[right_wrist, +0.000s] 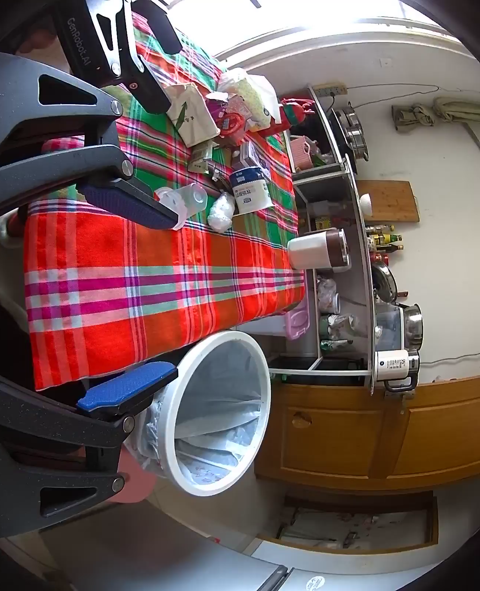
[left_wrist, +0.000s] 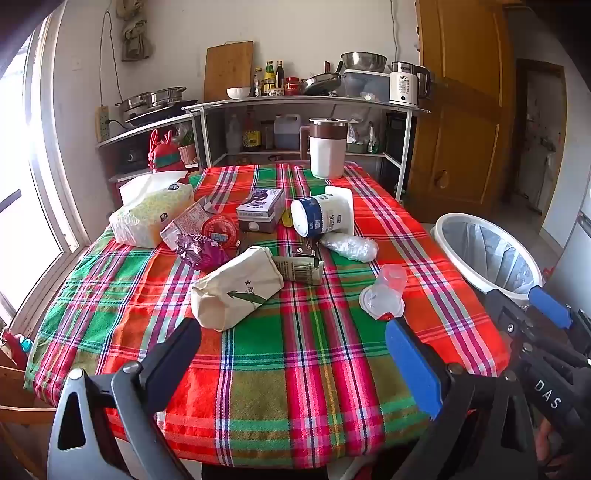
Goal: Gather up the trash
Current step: 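Move both grippers toward the trash items on the plaid table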
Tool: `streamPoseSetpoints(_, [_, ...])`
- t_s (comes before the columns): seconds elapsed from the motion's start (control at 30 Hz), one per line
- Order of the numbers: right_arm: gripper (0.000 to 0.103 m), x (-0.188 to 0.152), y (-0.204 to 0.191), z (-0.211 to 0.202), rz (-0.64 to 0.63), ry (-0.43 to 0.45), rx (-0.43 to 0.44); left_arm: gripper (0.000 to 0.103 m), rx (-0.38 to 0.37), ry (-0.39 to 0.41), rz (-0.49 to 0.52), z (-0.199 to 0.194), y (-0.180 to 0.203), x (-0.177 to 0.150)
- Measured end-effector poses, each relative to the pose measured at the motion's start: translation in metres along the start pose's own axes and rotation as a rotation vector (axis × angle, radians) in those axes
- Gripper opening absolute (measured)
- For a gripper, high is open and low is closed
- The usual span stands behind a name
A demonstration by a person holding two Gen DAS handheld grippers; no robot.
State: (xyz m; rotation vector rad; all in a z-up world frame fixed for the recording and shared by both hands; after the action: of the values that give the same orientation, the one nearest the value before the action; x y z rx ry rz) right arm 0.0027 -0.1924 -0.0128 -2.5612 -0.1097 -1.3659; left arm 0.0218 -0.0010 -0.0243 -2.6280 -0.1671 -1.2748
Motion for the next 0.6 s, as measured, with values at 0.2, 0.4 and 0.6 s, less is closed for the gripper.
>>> streamPoseSetpoints(0.2, [0.075, -0.0002, 0.0002, 0.0006, -0.001, -0.003, -0.001, 0.101, -0.002, -0.001, -0.002, 0.0014, -0.0015, -0.0003])
streamPoseSetpoints(0.4, [0.075, -0.0002, -0.0001, 0.0008, -0.002, -0.003, -0.001, 0.101, -0.003, -0.001, -0.003, -0.0021, -0.0006, 0.0006])
streamPoseSetpoints(0.6, [0.075, -0.0001, -0.0009, 0.0017, -0.002, -0.004, 0.000, 0.101, -0.006, -0.007, -0.004, -0.0019, -0.0012, 0.0012])
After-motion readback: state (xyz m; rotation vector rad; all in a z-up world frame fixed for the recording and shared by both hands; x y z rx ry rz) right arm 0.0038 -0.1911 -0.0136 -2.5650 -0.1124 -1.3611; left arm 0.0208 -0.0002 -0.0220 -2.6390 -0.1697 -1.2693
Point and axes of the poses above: each gripper's, at about its wrist camera, not at the fingertips, and z roughly the way its jaws point, y to its right, x to its top, the point moved 3 cm from there along z, roughly the way its jaws point, and after that the axes turned 13 degrees about x, right-handed, at the moved point
